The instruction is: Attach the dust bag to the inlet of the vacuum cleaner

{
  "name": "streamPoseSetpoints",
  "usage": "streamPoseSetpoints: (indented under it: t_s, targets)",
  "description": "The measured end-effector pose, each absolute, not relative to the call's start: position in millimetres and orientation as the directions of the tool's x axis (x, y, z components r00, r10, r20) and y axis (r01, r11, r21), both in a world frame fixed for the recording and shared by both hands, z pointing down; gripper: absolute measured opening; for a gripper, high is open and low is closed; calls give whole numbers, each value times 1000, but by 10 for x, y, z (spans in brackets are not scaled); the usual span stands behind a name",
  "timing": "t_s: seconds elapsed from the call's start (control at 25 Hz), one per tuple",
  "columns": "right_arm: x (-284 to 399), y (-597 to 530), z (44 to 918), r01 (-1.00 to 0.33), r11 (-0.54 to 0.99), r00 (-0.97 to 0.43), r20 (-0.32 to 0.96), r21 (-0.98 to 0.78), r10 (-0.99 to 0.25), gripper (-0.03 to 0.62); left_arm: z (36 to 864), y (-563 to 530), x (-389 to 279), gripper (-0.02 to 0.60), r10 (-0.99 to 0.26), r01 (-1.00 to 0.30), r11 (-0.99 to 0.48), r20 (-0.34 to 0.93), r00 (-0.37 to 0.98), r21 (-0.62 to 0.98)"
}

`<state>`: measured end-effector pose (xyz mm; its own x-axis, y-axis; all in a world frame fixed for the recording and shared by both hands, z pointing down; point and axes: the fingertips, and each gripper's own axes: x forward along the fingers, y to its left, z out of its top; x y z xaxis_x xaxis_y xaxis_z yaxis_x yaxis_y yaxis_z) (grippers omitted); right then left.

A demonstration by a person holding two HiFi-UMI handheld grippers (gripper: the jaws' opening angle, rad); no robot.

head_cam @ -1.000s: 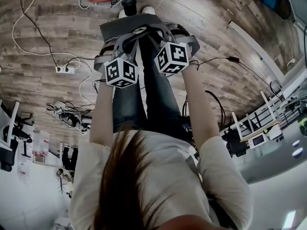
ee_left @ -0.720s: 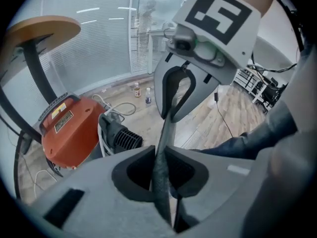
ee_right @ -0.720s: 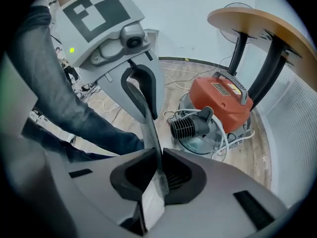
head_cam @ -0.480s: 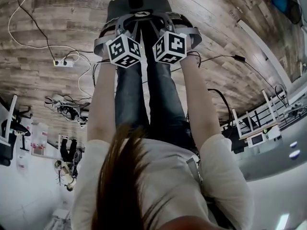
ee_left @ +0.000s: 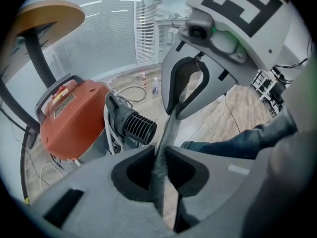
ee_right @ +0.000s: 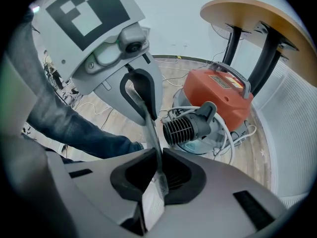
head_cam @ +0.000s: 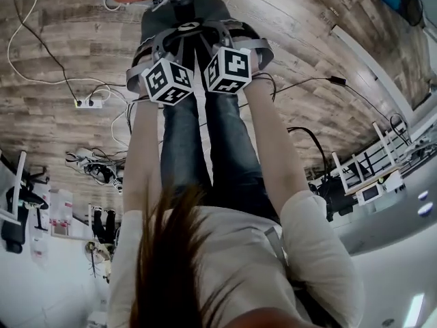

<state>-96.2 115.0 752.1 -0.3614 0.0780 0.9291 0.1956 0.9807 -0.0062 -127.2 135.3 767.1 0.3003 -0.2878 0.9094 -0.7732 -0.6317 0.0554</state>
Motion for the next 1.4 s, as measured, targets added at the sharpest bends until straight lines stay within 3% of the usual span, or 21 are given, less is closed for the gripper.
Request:
streamPoseSetpoints:
  t_s: [1.2,1.4]
  targets:
    - [-1029,905,7538,239,971,-329,939,-21,101,38,7668,1143,-1315,54,-281,-765,-640,905,319,71]
    - [-992,862,7516,192,981,-332,940,-17,82,40,7629,1105,-1281,52,-290,-764,-642,904,316,61]
